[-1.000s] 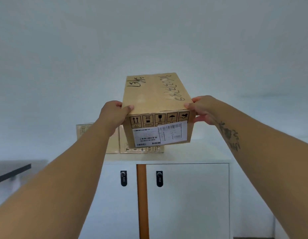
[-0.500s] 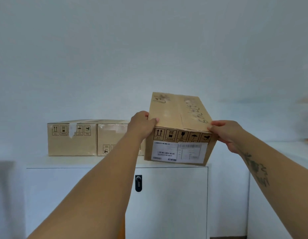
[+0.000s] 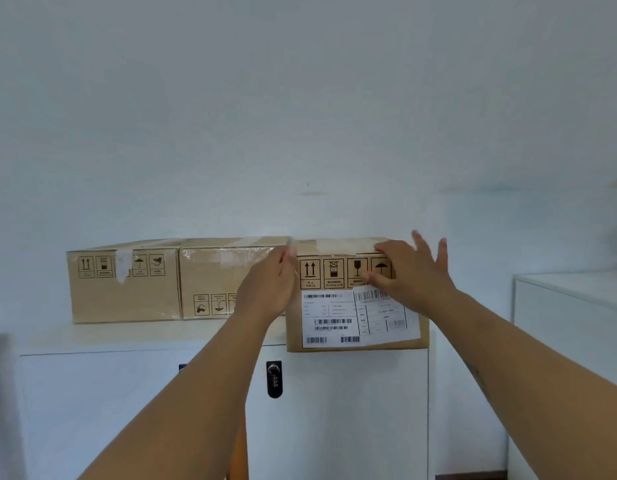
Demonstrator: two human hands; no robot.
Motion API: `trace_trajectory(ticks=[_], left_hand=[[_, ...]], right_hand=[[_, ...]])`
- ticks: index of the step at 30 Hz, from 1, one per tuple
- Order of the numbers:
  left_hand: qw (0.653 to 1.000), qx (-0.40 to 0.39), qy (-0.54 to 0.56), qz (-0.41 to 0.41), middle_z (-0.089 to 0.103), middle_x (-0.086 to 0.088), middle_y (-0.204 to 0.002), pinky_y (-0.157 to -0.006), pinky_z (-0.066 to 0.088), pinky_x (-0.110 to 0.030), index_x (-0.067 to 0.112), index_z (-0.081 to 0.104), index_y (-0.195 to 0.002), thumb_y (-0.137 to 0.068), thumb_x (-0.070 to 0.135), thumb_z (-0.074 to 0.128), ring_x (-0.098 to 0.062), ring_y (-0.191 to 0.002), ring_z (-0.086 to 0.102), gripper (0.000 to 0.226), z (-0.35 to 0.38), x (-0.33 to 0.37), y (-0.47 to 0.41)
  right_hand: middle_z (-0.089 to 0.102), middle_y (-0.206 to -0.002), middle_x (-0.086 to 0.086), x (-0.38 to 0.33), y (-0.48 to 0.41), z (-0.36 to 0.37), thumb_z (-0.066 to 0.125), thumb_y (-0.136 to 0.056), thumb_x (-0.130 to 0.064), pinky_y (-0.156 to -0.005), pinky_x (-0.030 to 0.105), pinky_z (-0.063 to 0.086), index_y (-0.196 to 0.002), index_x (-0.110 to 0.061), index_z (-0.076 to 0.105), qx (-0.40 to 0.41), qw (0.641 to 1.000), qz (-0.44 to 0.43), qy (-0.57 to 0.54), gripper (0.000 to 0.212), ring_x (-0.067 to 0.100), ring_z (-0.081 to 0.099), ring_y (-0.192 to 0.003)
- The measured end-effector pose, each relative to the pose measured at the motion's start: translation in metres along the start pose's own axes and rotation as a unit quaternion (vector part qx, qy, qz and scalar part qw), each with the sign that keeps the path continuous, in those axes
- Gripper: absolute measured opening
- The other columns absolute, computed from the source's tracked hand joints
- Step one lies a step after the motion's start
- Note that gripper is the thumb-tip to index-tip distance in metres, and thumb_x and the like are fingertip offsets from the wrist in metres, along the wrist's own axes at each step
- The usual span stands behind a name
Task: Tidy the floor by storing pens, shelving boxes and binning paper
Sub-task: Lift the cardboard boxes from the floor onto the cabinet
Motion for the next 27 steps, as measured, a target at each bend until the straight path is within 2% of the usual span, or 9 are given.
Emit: trace_trajectory(ticks=[2, 5, 7, 9, 12, 16, 20, 27], left_hand=[[0.997, 0.054, -0.052, -0.001, 0.064, 0.008, -0.087, -0.076, 0.051, -0.042, 0.025, 0.058, -0.097, -0.101, 0.054, 0.021, -0.018, -0.084, 0.062, 0.048, 0.0, -0.019, -0.004], [0.985, 0.104, -0.14, 0.018, 0.063, 0.001, -0.089, -0.076, 0.05, -0.046, 0.021, 0.059, -0.091, -0.1, 0.053, 0.015, -0.027, -0.087, 0.06, 0.055, 0.004, -0.043, -0.022], [0.976, 0.103, -0.191, 0.023, 0.064, -0.003, -0.101, -0.08, 0.049, -0.045, 0.019, 0.062, -0.101, -0.1, 0.05, 0.018, -0.03, -0.097, 0.058, 0.054, 0.008, -0.06, -0.042], [0.96, 0.1, -0.26, 0.02, 0.062, -0.006, -0.121, -0.089, 0.045, -0.046, 0.017, 0.059, -0.12, -0.1, 0.043, 0.029, -0.032, -0.114, 0.052, 0.044, 0.015, -0.078, -0.065], [0.956, 0.081, -0.283, 0.008, 0.055, -0.002, -0.138, -0.106, 0.035, -0.048, 0.02, 0.054, -0.132, -0.099, 0.043, 0.032, -0.031, -0.13, 0.044, 0.045, 0.027, -0.096, -0.095], [0.949, 0.08, -0.303, 0.045, 0.065, 0.004, -0.124, -0.113, 0.023, -0.051, 0.026, 0.062, -0.118, -0.101, 0.043, 0.024, -0.028, -0.123, 0.051, 0.045, 0.044, -0.112, -0.119], [0.929, 0.17, -0.323, 0.067, 0.068, 0.006, -0.1, -0.107, 0.031, -0.048, 0.025, 0.065, -0.101, -0.098, 0.039, 0.031, -0.026, -0.102, 0.056, 0.037, 0.056, -0.119, -0.116], [0.91, 0.23, -0.331, 0.096, 0.065, 0.004, -0.094, -0.105, 0.033, -0.046, 0.023, 0.065, -0.098, -0.099, 0.036, 0.036, -0.026, -0.096, 0.054, 0.032, 0.066, -0.129, -0.121]], right_hand=[[0.033, -0.151, -0.008, -0.005, -0.005, 0.013, 0.042, -0.077, -0.08, -0.115, 0.06, -0.006, -0.142, -0.038, 0.034, 0.019, 0.999, -0.023, -0.016, 0.078, 0.026, 0.011, -0.148], [0.034, -0.15, -0.003, -0.003, -0.028, 0.031, 0.039, -0.073, -0.084, -0.117, 0.059, -0.006, -0.142, -0.038, 0.033, 0.03, 0.999, -0.026, 0.002, 0.083, 0.029, 0.012, -0.147], [0.032, -0.152, 0.001, 0.0, -0.045, 0.044, 0.034, -0.067, -0.088, -0.117, 0.058, -0.008, -0.144, -0.035, 0.03, 0.021, 0.999, -0.039, 0.024, 0.093, 0.032, 0.004, -0.149], [0.03, -0.153, 0.003, 0.004, -0.062, 0.059, 0.028, -0.059, -0.092, -0.117, 0.058, -0.009, -0.145, -0.031, 0.028, 0.027, 0.998, -0.05, 0.039, 0.105, 0.031, -0.006, -0.15], [0.029, -0.153, 0.006, 0.007, -0.082, 0.08, 0.023, -0.053, -0.094, -0.117, 0.058, -0.009, -0.145, -0.029, 0.027, 0.034, 0.997, -0.055, 0.047, 0.113, 0.03, -0.011, -0.149], [0.028, -0.153, 0.006, 0.01, -0.109, 0.103, 0.028, -0.054, -0.093, -0.117, 0.058, -0.008, -0.146, -0.03, 0.025, 0.027, 0.998, -0.041, 0.033, 0.111, 0.028, -0.009, -0.15], [0.03, -0.151, 0.006, 0.013, -0.126, 0.119, 0.029, -0.055, -0.093, -0.117, 0.058, -0.008, -0.145, -0.03, 0.026, 0.032, 0.998, -0.038, 0.029, 0.11, 0.027, -0.006, -0.15], [0.029, -0.151, 0.008, 0.012, -0.133, 0.13, 0.024, -0.06, -0.091, -0.115, 0.057, -0.01, -0.147, -0.026, 0.027, 0.058, 0.996, -0.046, 0.049, 0.108, 0.031, -0.011, -0.15]])
Point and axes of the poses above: each hand's wrist, its own y-axis away from the middle knuckle, its own z-axis out of the palm, x = y × z, the point moved 2 cm from there along -y, towards the middle knuckle
